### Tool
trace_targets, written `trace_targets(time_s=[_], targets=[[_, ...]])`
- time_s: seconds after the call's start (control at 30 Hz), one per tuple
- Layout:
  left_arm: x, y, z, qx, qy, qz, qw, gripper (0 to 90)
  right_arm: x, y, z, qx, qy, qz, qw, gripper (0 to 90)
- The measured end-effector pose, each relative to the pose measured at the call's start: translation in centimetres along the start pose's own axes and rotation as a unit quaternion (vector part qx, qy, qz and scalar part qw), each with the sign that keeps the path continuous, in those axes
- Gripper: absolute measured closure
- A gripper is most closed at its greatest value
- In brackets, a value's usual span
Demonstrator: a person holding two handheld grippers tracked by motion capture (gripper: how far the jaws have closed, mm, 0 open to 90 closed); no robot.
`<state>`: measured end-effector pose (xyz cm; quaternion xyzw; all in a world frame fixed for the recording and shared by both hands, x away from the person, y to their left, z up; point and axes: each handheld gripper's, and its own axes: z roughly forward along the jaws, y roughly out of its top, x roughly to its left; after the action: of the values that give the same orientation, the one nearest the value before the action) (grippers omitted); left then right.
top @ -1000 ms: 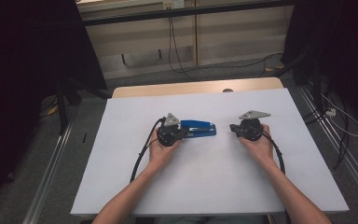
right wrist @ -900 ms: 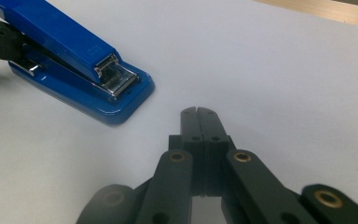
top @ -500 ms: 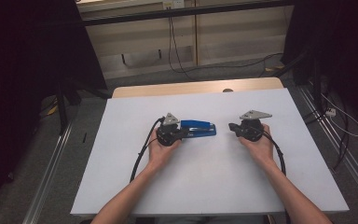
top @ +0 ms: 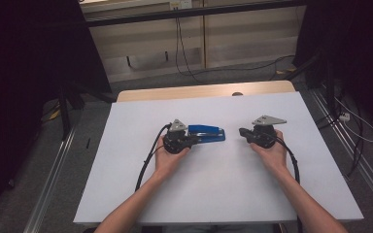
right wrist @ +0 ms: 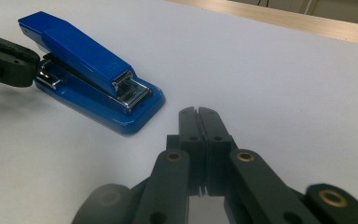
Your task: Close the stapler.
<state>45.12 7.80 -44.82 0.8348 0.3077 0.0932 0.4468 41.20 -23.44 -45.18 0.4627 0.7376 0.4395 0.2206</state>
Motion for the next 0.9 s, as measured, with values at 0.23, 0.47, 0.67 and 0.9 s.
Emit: trace_targets(time_s=[0.23,0.47,0.67,0.9], targets=[[-0.6,0.3,-1.1,-0.01,-0.005,0.009,0.9999,71.7,0.0,0.1,-0.3,-0.01,-0.001,0.005,0.9999,84.3],[0.0,-0.3,-1.9,-0.017,0.006,0.007,0.9998,63.5,0.3,0.3,-0.6,-0.014,-0.004,0.009,0.9999,74.2],[0.7,-0.3,-2.7,-0.023,0.011,0.004,0.9997,58.7,0.8,0.4,-0.8,-0.019,0.004,0.007,0.9998,62.1],[0.6,-0.1,-2.8,-0.032,0.045,0.017,0.9983,30.4,0.9,0.3,-0.9,-0.028,-0.001,0.02,0.9994,32.6]])
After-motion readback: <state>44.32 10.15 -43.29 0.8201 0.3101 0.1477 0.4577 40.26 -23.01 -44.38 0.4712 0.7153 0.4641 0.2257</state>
